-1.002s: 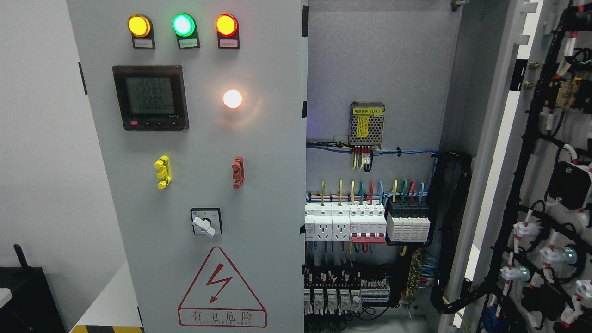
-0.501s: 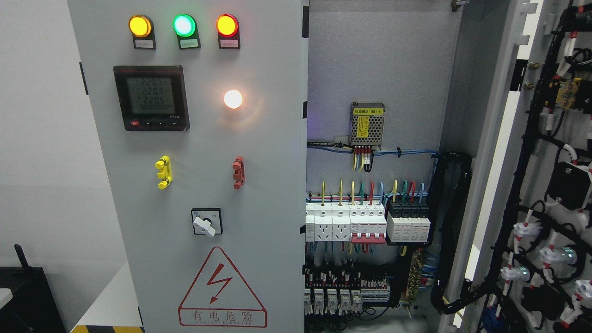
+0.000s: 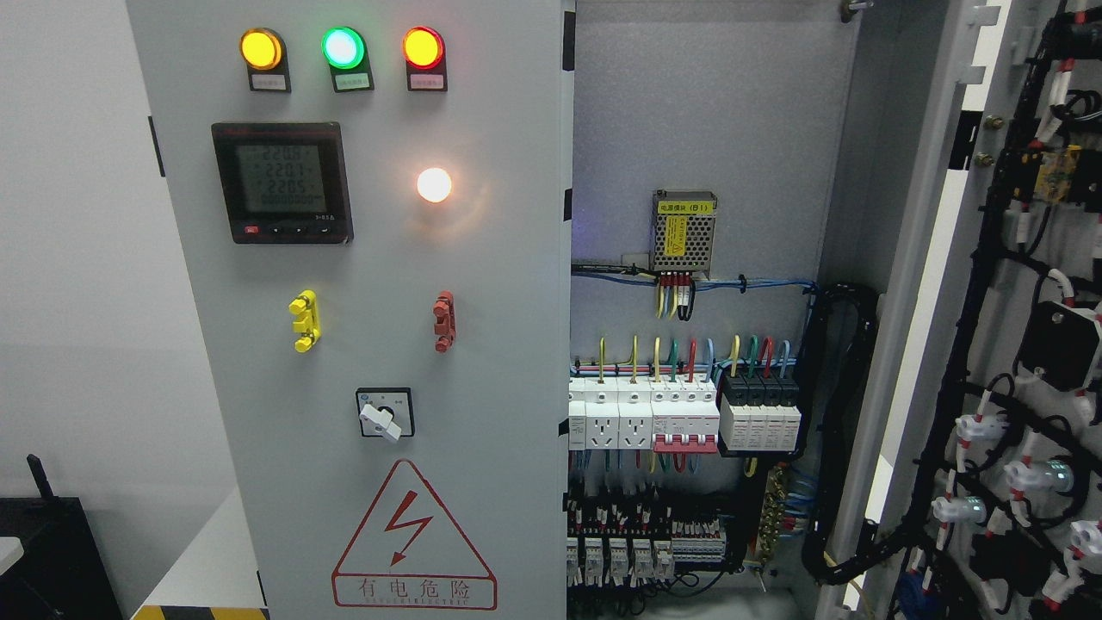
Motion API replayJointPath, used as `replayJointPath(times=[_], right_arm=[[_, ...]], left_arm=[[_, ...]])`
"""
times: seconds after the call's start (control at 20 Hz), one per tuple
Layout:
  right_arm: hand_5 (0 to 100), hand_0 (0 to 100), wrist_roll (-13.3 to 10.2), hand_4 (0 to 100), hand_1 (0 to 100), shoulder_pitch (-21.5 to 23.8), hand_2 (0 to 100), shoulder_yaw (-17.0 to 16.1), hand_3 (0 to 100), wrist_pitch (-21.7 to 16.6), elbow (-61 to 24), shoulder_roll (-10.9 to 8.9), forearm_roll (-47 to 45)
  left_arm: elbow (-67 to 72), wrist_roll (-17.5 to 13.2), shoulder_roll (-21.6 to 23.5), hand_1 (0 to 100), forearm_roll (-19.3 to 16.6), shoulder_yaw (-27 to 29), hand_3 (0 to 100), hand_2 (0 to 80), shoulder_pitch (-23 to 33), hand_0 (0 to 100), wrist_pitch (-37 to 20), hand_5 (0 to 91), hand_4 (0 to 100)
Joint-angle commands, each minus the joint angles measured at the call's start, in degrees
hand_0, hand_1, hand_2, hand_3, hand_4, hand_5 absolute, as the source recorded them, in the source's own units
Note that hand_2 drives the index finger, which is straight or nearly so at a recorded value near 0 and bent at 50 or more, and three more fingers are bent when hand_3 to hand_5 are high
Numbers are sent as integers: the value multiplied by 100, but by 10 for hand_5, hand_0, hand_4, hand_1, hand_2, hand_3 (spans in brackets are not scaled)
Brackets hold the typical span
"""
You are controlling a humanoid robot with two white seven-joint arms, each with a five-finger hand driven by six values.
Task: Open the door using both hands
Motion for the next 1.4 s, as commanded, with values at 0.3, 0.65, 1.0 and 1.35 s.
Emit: replayJointPath(times=[0.3,0.65,1.0,1.35], right_arm=[[0,120,-3,0,389,0,0,0,0,-7,4,6,3],[0,120,6,0,389,0,0,9,0,-7,4,6,-6],[0,120,6,0,389,0,0,9,0,-7,-23,-3,-6],[0,120,6,0,389,0,0,9,0,-16,-67,-21,-6]], left_arm=[[6212,245,-1214,389,30,260,0,0,-2423,120,19,0,0],[6459,342,-1284,389,56,260,0,0,-2379,120,80,0,0],[6380,351,-1267,389,135,268,0,0,-2317,120,194,0,0],[6283,334,-1258,389,329,453,0,0,-2186,120,317,0,0]])
